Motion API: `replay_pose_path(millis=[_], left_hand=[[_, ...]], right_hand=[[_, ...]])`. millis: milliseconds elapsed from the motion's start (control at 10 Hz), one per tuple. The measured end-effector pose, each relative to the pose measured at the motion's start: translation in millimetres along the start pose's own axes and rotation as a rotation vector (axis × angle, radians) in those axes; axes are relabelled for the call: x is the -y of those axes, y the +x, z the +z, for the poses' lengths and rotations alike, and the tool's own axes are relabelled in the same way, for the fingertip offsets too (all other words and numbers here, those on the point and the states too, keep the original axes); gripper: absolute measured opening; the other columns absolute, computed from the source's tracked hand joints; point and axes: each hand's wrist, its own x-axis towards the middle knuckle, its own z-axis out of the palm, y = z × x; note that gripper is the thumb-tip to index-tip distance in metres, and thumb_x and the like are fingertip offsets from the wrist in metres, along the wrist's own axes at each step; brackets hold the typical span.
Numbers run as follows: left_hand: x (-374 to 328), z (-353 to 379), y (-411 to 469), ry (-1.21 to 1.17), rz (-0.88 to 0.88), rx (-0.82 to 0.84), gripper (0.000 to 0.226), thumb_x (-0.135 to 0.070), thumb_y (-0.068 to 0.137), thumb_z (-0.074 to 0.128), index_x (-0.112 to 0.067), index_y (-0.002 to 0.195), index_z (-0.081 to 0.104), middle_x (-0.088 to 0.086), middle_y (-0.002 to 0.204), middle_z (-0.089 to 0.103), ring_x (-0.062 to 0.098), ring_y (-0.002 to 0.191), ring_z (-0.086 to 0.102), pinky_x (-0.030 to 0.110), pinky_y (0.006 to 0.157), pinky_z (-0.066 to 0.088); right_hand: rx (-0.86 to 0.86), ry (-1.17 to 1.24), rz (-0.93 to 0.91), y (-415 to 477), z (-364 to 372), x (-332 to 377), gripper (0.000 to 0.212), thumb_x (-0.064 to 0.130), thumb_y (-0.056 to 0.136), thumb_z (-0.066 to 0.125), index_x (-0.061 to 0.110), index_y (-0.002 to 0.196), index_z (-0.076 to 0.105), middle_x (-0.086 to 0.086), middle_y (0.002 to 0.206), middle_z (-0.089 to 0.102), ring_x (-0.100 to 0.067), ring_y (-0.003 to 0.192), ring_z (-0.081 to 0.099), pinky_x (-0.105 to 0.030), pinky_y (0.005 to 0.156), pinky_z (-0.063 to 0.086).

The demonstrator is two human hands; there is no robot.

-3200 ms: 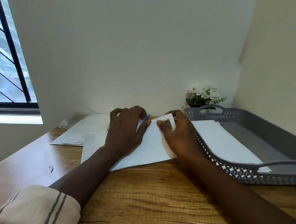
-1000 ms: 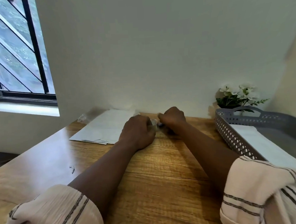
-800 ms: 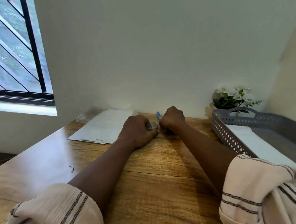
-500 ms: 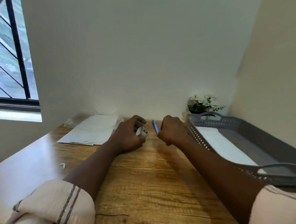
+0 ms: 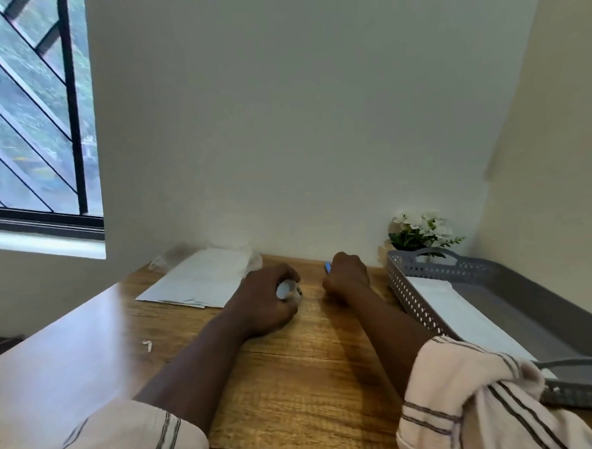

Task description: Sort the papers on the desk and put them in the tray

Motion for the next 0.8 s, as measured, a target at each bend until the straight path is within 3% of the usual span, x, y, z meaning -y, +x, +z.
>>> replay_pose_path(millis=[100,200,300,400,600,700,800], left_hand=[[-3,4,5,0.013,0.071,0.008,0.04,-0.035,0.08,0.074,-0.035,0.119,0.065,-0.015,0.112,0.064,0.005,0.102,0.062,0.034,0.092,0.056],[-10,6,7,0.014,0.126,-0.036,0.045,-0.038,0.084,0.072,-0.035,0.128,0.061,-0.018,0.12,0.063,0.001,0.106,0.059,0.029,0.093,0.055],[-28,5,4,0.049,0.176,-0.059,0.055,-0.035,0.084,0.074,-0.031,0.135,0.056,-0.014,0.125,0.063,0.004,0.109,0.06,0.031,0.089,0.056],[-52,6,-4,0.087,0.277,-0.023,0.057,-0.03,0.081,0.072,-0.025,0.135,0.057,-0.008,0.127,0.064,0.011,0.112,0.061,0.033,0.088,0.055],[-92,11,-40,0.132,0.245,0.166,0.05,-0.04,0.077,0.066,-0.036,0.126,0.06,-0.016,0.121,0.063,0.006,0.107,0.061,0.036,0.088,0.056],[-112,12,-63,0.122,0.197,0.301,0.047,-0.039,0.078,0.067,-0.039,0.126,0.061,-0.021,0.119,0.066,-0.002,0.105,0.061,0.029,0.085,0.056],[-120,8,-71,0.121,0.187,0.374,0.064,-0.035,0.076,0.068,-0.04,0.138,0.051,-0.017,0.129,0.063,0.0,0.115,0.058,0.027,0.092,0.052]], right_hand=[[-0.039,-0.006,-0.058,-9,-6,-1,0.023,0.025,0.089,0.069,0.012,0.096,0.05,-0.014,0.112,0.066,-0.029,0.099,0.066,-0.033,0.066,0.047],[-0.069,0.053,-0.079,-46,-33,-5,0.023,0.023,0.083,0.069,0.013,0.092,0.051,-0.009,0.096,0.067,-0.024,0.073,0.071,-0.034,0.059,0.057],[-0.101,-0.016,-0.14,-106,-64,-21,0.022,0.022,0.081,0.069,0.016,0.086,0.049,-0.002,0.082,0.064,-0.016,0.065,0.064,-0.028,0.054,0.048],[-0.167,-0.072,-0.132,-166,-85,-44,0.024,0.018,0.084,0.068,0.02,0.089,0.045,0.009,0.075,0.044,-0.013,0.071,0.047,-0.025,0.054,0.033],[-0.002,-0.2,-0.082,-214,-91,-81,0.016,0.013,0.091,0.065,0.014,0.106,0.06,-0.01,0.111,0.062,-0.026,0.1,0.064,-0.033,0.077,0.052],[0.028,-0.188,-0.118,-221,-95,-90,0.023,0.019,0.092,0.066,0.012,0.113,0.061,-0.01,0.114,0.061,-0.026,0.101,0.063,-0.034,0.079,0.053],[-0.019,-0.183,-0.155,-223,-106,-89,0.028,0.032,0.092,0.069,0.013,0.112,0.062,-0.006,0.104,0.058,-0.022,0.096,0.061,-0.031,0.073,0.049]])
